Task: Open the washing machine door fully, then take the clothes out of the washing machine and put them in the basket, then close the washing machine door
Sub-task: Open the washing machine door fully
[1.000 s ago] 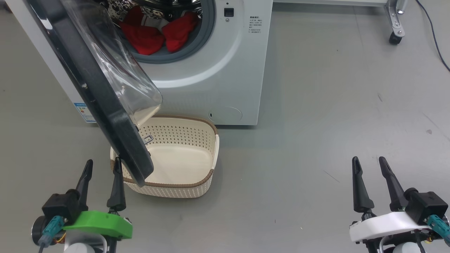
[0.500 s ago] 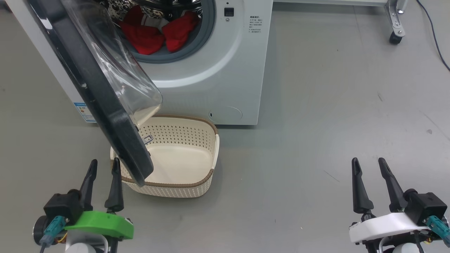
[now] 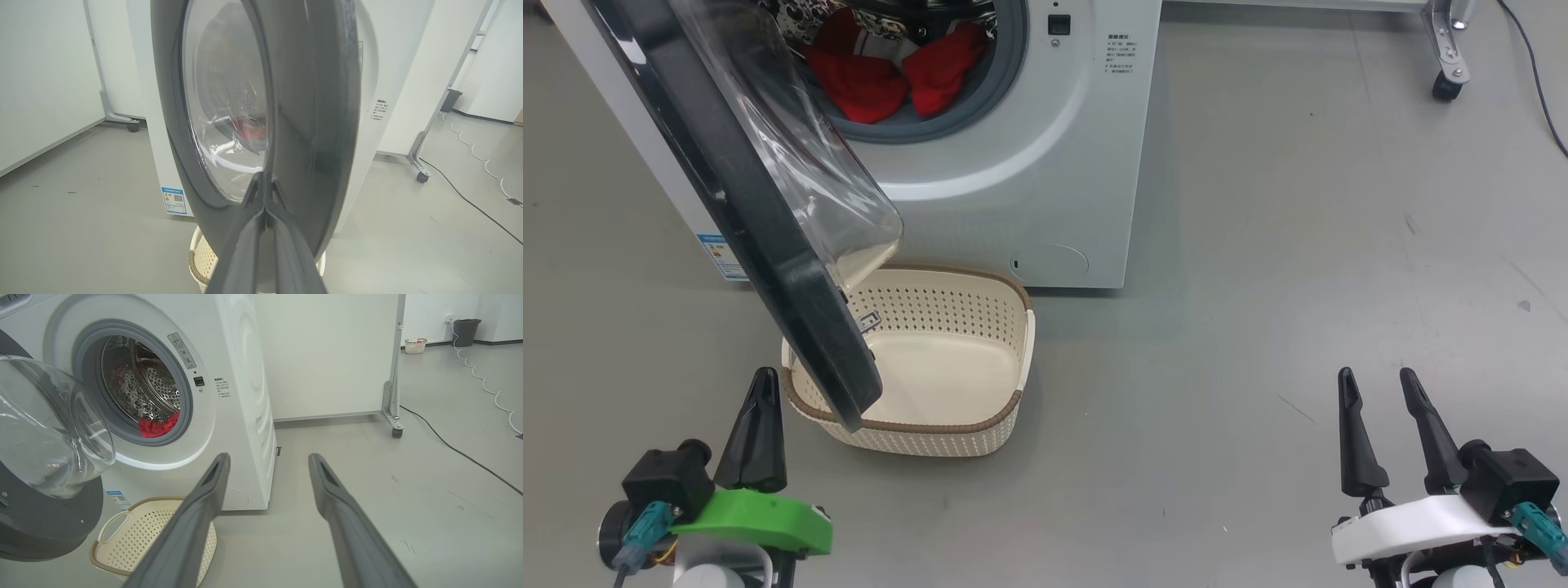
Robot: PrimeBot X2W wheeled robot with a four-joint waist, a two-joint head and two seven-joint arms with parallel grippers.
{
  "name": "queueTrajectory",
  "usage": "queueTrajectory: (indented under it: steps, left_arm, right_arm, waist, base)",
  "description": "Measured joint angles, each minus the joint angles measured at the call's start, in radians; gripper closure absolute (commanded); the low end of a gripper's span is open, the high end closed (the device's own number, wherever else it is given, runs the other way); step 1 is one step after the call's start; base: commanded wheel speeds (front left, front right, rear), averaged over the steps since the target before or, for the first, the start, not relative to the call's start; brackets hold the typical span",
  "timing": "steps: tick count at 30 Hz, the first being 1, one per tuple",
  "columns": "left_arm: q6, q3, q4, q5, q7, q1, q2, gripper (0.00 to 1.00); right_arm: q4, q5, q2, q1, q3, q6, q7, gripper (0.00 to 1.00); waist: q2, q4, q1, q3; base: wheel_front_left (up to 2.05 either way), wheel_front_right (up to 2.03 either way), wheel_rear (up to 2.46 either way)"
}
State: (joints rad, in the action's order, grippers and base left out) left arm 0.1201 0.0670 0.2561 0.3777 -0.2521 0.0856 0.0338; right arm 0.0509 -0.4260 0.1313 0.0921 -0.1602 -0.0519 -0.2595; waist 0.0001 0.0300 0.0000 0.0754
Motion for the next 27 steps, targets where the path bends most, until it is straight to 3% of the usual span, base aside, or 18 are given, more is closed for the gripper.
queueTrajectory:
  steps: [15, 27]
  left_arm:
    - [0.0, -0.063, -0.076, -0.017, 0.0, 0.008, 0.0, 1.0]
    - [0.0, -0.11, -0.212, -0.047, -0.004, 0.138, 0.037, 1.0]
  right_arm:
    - [0.016, 0.007, -0.021, 0.0, 0.022, -0.017, 0.0, 0.0]
    - [0.025, 0.017, -0.034, 0.0, 0.028, -0.026, 0.0, 0.0]
  waist:
    - [0.0, 0.003, 0.0, -0.012]
    - [0.0, -0.004, 0.0, -0.027]
  base:
    - [0.0, 0.0, 0.0]
    - [0.0, 0.0, 0.0]
